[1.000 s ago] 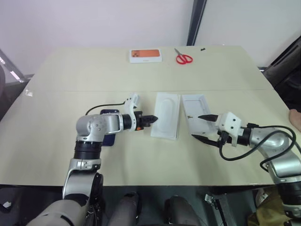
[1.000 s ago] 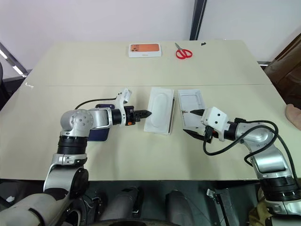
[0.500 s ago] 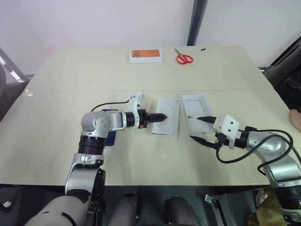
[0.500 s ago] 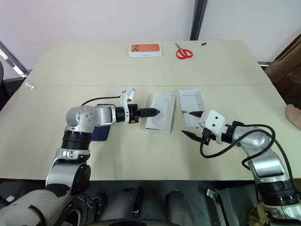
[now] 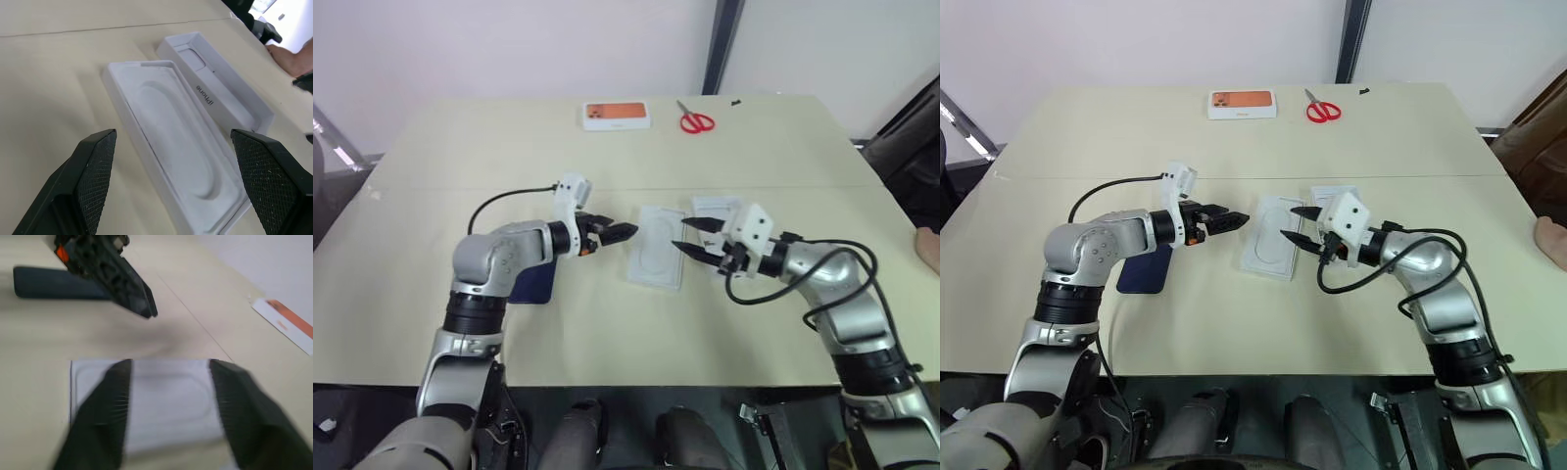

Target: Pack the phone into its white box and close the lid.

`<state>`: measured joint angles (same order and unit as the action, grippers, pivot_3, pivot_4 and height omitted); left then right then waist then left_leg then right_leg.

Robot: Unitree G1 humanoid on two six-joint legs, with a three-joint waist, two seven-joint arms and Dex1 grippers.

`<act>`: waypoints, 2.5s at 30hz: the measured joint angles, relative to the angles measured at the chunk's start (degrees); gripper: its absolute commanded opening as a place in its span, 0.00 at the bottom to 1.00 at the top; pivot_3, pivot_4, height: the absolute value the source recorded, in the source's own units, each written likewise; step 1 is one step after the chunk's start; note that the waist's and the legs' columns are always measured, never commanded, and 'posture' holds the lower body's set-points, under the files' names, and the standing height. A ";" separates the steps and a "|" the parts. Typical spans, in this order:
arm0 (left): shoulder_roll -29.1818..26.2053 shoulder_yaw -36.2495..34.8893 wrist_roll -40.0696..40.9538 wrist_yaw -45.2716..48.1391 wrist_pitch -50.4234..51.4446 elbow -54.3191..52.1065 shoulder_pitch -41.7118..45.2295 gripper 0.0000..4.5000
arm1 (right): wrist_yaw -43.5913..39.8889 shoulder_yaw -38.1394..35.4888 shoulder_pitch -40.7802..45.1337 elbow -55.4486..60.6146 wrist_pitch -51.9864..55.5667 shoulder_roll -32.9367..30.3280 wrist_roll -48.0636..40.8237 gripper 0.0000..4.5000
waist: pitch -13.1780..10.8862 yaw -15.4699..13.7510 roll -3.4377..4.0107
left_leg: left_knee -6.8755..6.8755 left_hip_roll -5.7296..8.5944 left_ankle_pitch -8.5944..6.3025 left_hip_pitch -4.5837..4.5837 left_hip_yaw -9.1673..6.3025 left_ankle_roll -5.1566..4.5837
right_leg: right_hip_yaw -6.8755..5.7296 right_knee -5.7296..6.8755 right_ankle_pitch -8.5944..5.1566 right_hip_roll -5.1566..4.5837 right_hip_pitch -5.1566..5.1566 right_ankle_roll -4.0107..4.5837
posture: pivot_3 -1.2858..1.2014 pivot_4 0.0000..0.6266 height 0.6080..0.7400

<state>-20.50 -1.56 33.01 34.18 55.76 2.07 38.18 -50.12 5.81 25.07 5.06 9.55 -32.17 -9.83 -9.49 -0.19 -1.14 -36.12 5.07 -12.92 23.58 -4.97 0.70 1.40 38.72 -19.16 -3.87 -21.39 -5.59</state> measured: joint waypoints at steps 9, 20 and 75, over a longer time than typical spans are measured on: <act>-9.40 1.92 -9.43 10.77 -24.13 -0.42 -11.32 0.88 | 7.02 12.94 5.49 -9.48 0.28 5.44 16.12 0.01 | -0.04 0.82 0.07 | 0.09 0.00 0.01 0.00 0.00 0.02 | 0.01 0.00 0.00 0.00 -0.06 0.03 | 0.52 0.24 0.95; -9.95 2.49 -15.76 11.85 -35.90 3.69 -13.43 0.88 | 2.13 19.59 11.02 -13.92 -3.56 0.02 27.61 0.01 | -0.05 0.89 0.08 | 0.10 0.02 -0.13 0.00 -0.03 -0.22 | -0.04 -0.04 0.01 -0.02 -0.11 0.03 | 0.52 0.24 0.95; -1.52 14.06 -22.84 14.45 -16.16 4.03 -5.52 0.02 | 5.62 10.42 2.49 -8.91 -1.55 -0.17 23.84 0.00 | -0.07 0.96 0.11 | 0.03 -0.02 -0.04 -0.01 -0.05 -0.09 | -0.02 0.12 0.00 0.05 -0.03 0.02 | 0.52 0.24 0.95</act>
<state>-22.02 12.50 10.17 48.62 39.60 6.10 32.65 -44.49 16.23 27.56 -3.85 8.00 -32.34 14.02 -9.55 0.78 -1.03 -36.09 5.06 -12.96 23.57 -5.01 0.61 1.38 38.85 -19.16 -3.81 -21.42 -5.56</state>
